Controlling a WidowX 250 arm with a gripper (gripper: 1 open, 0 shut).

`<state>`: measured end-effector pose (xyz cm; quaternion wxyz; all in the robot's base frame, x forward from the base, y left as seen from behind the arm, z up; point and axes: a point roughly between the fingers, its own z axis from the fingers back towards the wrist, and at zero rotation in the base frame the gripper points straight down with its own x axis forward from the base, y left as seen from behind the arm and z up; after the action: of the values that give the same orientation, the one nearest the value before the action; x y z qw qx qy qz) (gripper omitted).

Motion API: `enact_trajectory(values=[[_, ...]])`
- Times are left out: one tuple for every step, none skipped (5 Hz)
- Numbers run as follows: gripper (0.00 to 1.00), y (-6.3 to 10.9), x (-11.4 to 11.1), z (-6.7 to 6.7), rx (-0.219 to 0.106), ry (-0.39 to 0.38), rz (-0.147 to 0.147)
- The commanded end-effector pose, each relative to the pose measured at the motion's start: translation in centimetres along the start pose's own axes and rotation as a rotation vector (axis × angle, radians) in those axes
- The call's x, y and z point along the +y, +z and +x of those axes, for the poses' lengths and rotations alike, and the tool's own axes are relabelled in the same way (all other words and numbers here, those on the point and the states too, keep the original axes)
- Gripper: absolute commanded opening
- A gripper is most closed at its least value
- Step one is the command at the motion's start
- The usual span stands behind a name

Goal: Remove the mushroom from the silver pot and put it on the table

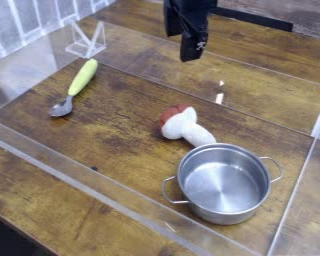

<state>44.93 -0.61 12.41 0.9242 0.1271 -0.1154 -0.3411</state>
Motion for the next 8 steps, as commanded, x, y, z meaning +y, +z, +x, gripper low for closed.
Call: enact_trajectory(values=[[1.00,1.7,1.4,-0.2,-0.039,0.002,0.046],[1.00,2.1,1.7,-0.3,-0.049,-0.018,0.061],[1.00,1.4,2.1,-0.2,-0.051,-0.020,0.064],[1.00,0.8,2.5,-0.2,-0.052,-0.018,0.065],[1.00,0.4,2.3,0.0,-0.066,-0.030,0.068],[1.00,0.2,2.0,-0.3,-0.076,-0.037,0.071],[1.00,0.4,2.0,-0.4,-0.084,-0.044,0.080],[1.00,1.0,2.1,-0.3,-0.093,-0.061,0.093]])
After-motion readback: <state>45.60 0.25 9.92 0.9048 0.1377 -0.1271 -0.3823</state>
